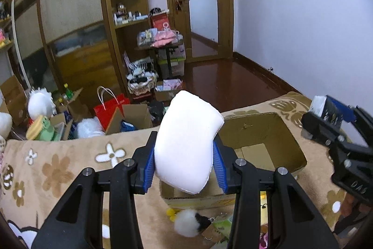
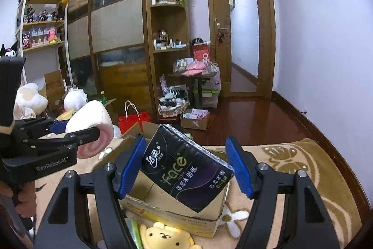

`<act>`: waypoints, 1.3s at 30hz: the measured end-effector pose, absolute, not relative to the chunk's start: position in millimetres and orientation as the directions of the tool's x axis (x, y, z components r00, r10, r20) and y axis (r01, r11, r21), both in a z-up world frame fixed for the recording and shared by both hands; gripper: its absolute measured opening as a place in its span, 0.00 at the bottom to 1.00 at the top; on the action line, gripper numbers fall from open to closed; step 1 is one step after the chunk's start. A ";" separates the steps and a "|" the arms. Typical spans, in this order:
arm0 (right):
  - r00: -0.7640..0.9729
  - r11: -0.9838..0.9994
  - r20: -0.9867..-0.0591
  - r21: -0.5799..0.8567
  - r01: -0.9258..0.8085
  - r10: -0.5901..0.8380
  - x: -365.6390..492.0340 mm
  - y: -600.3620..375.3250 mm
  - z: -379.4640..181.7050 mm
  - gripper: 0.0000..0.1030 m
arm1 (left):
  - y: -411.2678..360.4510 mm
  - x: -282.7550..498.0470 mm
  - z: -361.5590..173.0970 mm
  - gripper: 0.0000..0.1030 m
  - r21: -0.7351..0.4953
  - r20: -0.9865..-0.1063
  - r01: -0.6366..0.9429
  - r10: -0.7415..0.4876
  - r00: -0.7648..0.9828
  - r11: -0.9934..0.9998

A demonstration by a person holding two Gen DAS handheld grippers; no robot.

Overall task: Organize soft objects
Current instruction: 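Drop white pillow into box with left tool while right tool drops tissue pack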

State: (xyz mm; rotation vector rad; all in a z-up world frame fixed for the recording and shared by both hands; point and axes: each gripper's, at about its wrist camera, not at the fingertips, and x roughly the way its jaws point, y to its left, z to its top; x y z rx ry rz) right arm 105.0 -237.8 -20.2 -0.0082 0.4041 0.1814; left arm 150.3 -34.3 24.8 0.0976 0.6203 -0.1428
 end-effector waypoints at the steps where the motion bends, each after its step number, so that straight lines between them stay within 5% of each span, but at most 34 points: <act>1: 0.901 0.984 -0.398 0.026 -0.179 0.174 109.5 -237.6 -24.8 0.72 | -34.0 154.2 20.9 0.40 0.037 -0.593 0.166 -0.112 0.798 0.985; 24: 0.853 0.965 -0.452 0.129 -0.228 0.262 152.8 -250.7 -84.8 0.73 | -44.0 198.2 -42.5 0.42 0.012 -0.718 0.204 -0.133 0.683 0.979; 34: 0.816 0.956 -0.499 0.168 -0.240 0.292 158.3 -251.2 -97.3 0.74 | -44.5 197.2 -46.6 0.54 0.037 -0.718 0.188 -0.105 0.688 0.982; 39: 0.820 0.955 -0.491 0.184 -0.231 0.293 154.5 -253.6 -94.6 0.85 | -39.1 189.9 -40.4 0.68 0.036 -0.706 0.184 -0.106 0.700 0.982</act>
